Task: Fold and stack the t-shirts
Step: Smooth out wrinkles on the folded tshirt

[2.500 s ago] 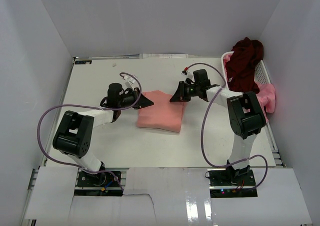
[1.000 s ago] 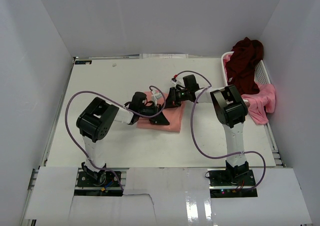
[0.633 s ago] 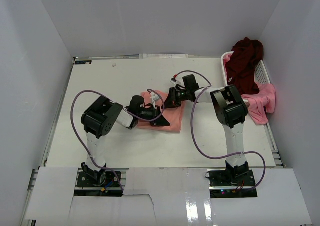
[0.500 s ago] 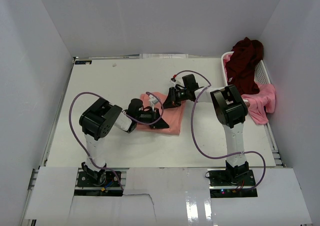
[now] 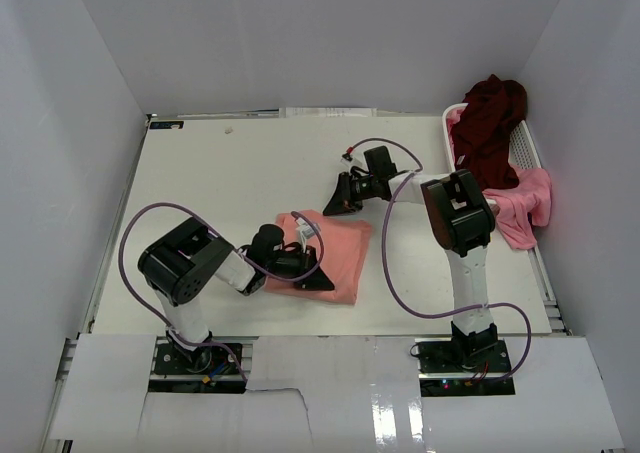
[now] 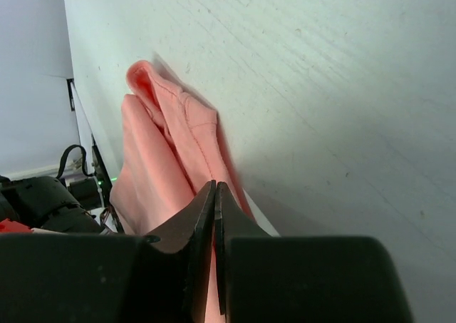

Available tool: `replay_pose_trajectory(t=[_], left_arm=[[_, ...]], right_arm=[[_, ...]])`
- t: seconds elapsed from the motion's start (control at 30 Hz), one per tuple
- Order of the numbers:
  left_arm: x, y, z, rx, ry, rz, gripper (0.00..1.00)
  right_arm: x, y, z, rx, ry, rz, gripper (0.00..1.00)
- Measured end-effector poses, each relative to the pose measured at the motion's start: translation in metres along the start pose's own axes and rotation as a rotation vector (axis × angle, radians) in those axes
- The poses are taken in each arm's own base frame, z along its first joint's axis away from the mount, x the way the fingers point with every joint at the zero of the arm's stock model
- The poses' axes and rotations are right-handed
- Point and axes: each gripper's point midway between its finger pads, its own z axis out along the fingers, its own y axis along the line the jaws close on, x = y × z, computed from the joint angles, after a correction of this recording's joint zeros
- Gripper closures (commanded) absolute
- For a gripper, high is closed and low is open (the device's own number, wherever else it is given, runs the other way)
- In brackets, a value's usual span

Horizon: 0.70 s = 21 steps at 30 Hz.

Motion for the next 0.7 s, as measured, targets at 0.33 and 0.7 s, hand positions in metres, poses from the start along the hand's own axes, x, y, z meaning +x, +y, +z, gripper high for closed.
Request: replay_pose_trajectory(t=[0.33, 0.7], left_arm=[[-0.011, 0.005, 0.012, -0.01, 0.013, -0.022, 1.0], [-0.061, 0.027, 0.048, -0.038, -0.038, 0.018, 1.0]], right_arm=[[-0.04, 0.027, -0.009, -0.008, -0.05, -0.072, 0.92], [-0.033, 0.114, -0.11, 0.134, -0.232, -0.232, 0.92]])
